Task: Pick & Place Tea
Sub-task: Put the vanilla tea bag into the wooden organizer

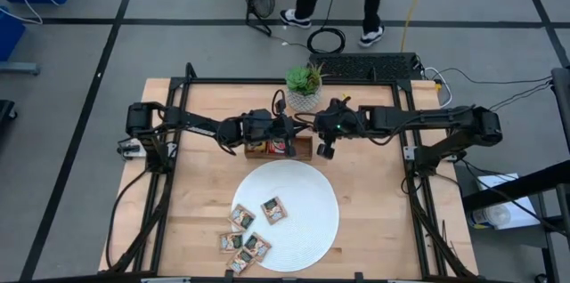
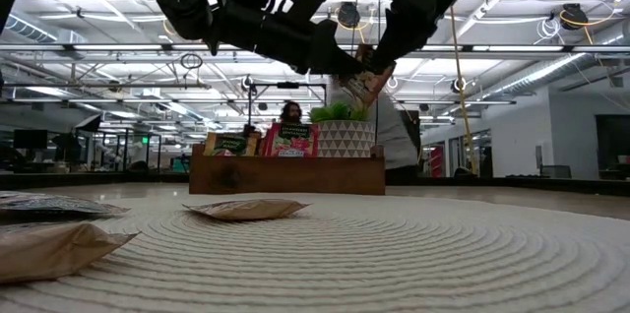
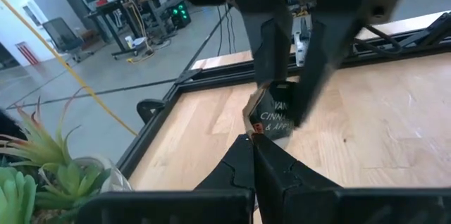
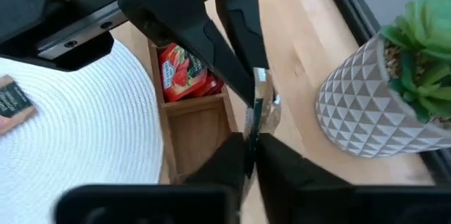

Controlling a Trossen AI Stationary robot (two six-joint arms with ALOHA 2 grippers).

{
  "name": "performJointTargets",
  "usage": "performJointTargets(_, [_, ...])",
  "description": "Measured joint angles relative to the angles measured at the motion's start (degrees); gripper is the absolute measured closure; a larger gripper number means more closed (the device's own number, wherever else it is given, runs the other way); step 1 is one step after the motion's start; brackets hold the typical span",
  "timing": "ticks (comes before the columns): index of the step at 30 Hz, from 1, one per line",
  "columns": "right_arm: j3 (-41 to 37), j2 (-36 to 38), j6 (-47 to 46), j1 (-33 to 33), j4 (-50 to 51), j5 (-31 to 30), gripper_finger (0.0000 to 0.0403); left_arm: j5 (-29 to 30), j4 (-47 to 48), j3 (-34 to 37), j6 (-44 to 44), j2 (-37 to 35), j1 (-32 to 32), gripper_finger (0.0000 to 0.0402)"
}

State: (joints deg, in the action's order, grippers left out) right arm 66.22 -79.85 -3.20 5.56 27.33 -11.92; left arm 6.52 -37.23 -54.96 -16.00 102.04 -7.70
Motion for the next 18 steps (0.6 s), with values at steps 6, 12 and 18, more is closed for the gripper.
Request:
performJointTargets(6, [0.00,0.00,2.40,0.00,-0.13,-0.11,0.0400,-0.07,0.33,0.00,0.64,0.00,0.02,0.0400])
performJointTargets(12, [0.00,0.07,2.82,-0.03,1.52,-0.01,0.0402,-1.94,3.77,0.02,3.65,-1.44,0.17,0.0376])
performJointTargets(18, [0.00,0.70,3.38,-0.04,3.55,0.04,0.0402,-3.25,11.32,0.06,6.31,-9.02,0.50,0.0267])
